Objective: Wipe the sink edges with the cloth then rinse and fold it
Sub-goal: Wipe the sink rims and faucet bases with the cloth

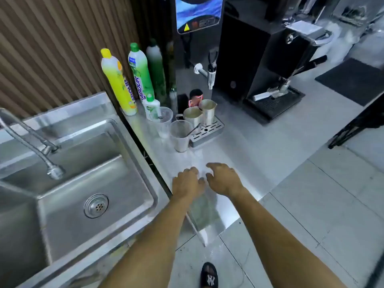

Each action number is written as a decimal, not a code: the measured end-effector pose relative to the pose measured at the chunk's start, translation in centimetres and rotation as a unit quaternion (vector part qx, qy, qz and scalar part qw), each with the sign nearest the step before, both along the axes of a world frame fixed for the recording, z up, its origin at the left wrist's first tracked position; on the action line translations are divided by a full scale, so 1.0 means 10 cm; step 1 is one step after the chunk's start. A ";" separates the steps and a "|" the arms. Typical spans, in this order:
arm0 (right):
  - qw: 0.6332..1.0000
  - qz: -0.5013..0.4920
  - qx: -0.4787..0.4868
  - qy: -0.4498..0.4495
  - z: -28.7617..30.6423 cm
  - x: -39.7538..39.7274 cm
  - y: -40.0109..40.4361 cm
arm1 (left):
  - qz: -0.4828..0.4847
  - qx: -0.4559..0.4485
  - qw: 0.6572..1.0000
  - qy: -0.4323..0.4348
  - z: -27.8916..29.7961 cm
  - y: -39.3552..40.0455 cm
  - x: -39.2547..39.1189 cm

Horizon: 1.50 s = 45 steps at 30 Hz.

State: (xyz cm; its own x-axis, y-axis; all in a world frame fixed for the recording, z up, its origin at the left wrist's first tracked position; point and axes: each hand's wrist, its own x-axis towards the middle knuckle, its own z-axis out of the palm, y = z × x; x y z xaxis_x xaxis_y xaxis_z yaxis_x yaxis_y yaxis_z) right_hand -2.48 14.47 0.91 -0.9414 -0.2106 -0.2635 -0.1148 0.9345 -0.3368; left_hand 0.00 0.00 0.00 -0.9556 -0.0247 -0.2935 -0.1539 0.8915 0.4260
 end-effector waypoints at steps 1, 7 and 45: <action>1.000 0.014 0.012 -0.008 -0.09 0.04 0.04 | 0.023 -0.027 0.999 -0.004 -0.10 0.10 0.09; 0.995 0.088 0.018 0.044 -0.84 0.44 0.27 | 0.091 -0.048 0.991 0.087 -0.76 0.56 0.70; 0.972 0.179 -0.148 0.043 -0.99 0.70 -0.63 | 0.070 -0.063 0.978 0.187 -0.43 -1.13 1.01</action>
